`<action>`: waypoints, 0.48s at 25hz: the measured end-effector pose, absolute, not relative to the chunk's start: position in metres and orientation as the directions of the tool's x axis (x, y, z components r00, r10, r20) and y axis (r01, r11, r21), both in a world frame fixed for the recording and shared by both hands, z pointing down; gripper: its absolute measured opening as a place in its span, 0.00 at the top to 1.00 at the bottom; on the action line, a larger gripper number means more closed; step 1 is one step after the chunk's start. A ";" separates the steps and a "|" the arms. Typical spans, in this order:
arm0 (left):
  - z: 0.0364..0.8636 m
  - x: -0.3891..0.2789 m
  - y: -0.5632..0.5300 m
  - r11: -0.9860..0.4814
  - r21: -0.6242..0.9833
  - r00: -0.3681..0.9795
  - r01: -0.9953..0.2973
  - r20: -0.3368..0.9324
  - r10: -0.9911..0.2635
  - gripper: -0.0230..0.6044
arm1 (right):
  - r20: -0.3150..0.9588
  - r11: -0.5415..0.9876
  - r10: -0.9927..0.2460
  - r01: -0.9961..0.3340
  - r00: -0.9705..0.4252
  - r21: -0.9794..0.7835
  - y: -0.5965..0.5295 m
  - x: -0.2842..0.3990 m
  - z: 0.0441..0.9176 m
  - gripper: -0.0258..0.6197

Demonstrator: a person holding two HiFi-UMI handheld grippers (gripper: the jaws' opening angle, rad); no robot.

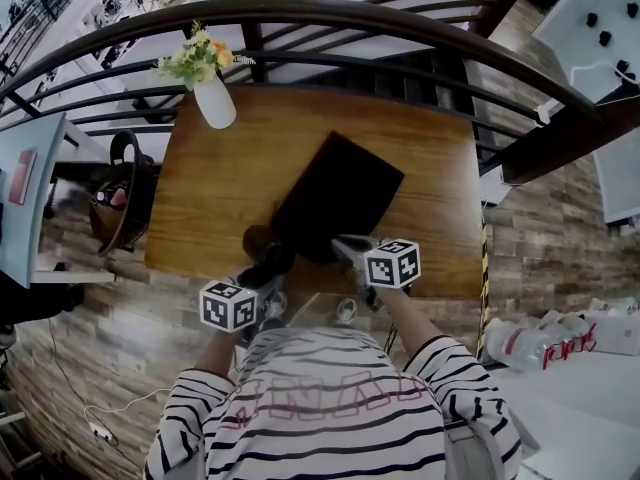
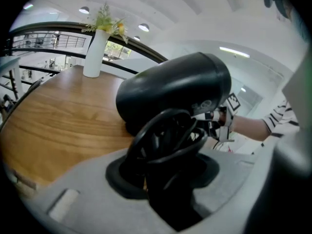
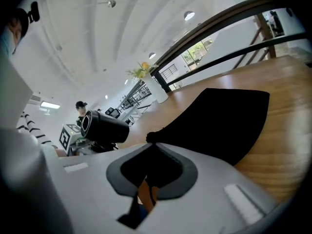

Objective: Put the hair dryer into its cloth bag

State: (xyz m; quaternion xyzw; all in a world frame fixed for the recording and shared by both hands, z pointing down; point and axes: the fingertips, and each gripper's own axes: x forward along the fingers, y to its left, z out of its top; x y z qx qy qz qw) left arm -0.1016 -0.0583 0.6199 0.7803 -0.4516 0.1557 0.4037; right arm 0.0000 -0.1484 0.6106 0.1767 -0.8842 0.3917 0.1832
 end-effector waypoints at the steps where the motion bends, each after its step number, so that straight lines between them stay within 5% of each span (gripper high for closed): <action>1: 0.624 -0.100 -0.057 -0.265 0.489 0.545 -0.831 0.620 -0.565 0.68 | 0.450 0.620 -0.177 -0.454 -0.875 -0.640 -0.149 -0.003 0.608 0.94; 12: 0.649 -0.073 -0.049 -0.311 0.485 0.576 -0.817 0.689 -0.440 0.69 | 0.384 0.559 -0.230 -0.444 -0.894 -0.700 -0.153 -0.010 0.587 0.94</action>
